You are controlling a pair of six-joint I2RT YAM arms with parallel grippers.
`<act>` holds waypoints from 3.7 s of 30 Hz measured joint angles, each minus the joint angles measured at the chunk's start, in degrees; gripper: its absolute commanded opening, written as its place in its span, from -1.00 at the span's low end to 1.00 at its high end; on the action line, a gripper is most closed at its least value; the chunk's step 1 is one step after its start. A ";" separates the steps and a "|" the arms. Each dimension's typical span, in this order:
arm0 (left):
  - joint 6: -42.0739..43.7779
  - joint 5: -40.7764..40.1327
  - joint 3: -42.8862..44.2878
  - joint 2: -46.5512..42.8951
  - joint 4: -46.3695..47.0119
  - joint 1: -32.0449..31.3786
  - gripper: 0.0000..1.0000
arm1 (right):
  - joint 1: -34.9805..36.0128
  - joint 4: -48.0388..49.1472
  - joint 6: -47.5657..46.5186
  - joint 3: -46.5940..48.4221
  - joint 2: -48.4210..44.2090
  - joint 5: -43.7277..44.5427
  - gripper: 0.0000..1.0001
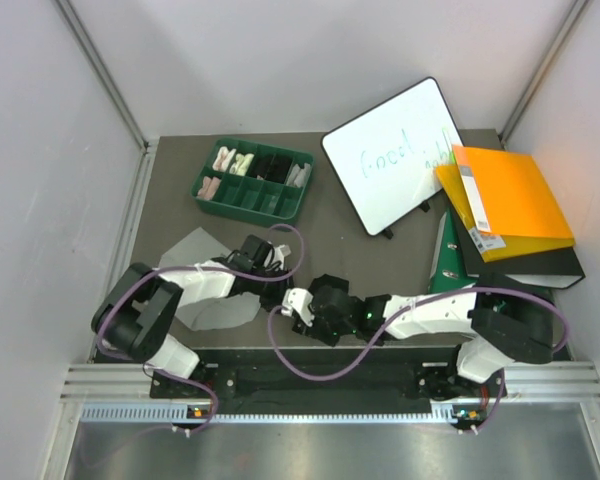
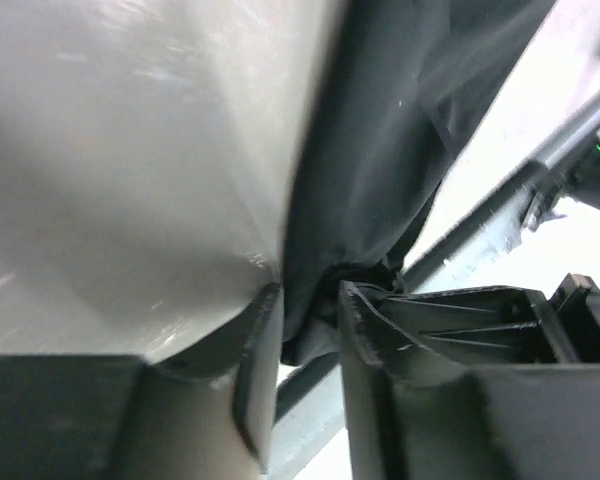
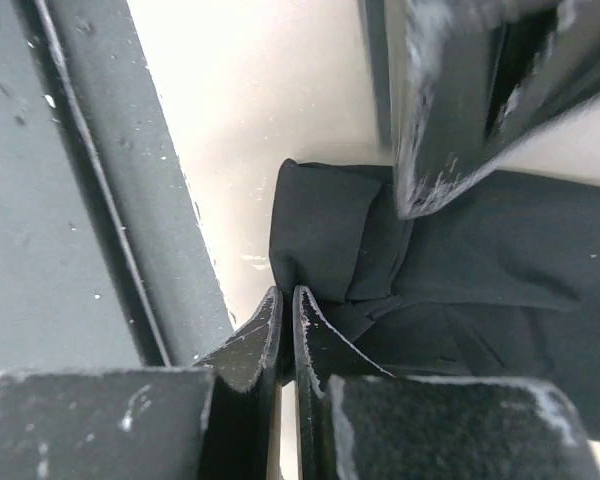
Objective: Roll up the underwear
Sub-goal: Roll the underwear to the center of the board.
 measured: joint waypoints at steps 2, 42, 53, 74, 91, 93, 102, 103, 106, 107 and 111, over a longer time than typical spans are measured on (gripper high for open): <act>-0.07 -3.26 -0.66 -2.75 -0.48 0.35 -0.08 | -2.12 -0.17 1.20 0.09 0.00 -3.96 -1.00; -3.96 4.28 -19.67 -6.60 49.18 -9.20 0.08 | -29.00 -0.55 14.69 3.58 13.46 -53.22 -1.00; 0.15 3.21 -19.87 -6.91 45.94 -9.20 0.08 | -31.45 0.55 16.22 3.58 13.46 -55.01 -1.00; 7.08 -6.14 -14.58 -7.54 31.04 -13.35 -1.00 | -33.22 2.93 18.53 3.56 13.88 -56.37 -0.76; 2.99 3.23 -8.94 -0.52 25.83 -8.37 -1.00 | -34.69 14.99 19.12 -8.74 2.86 -49.62 0.36; 2.10 4.68 -8.83 0.28 26.25 -7.82 -1.00 | -34.16 15.80 18.97 -8.92 2.86 -48.63 0.36; -1.97 9.07 -8.85 3.21 28.76 -5.68 -1.00 | -31.82 16.94 17.68 -8.92 2.86 -44.76 0.15; -2.40 9.29 -8.85 3.37 28.96 -5.40 -1.00 | -31.45 16.94 17.38 -8.92 2.86 -44.13 0.09; -3.19 9.79 -8.96 3.58 29.31 -4.96 -1.00 | -30.38 16.74 16.63 -8.92 2.86 -42.21 -0.17; -3.41 10.01 -9.05 3.58 29.44 -4.81 -1.00 | -30.12 16.57 16.46 -8.92 2.99 -41.55 -0.32; -4.59 10.27 -9.53 3.58 29.94 -4.55 -0.90 | -29.68 16.57 16.41 -8.94 3.78 -39.71 -0.89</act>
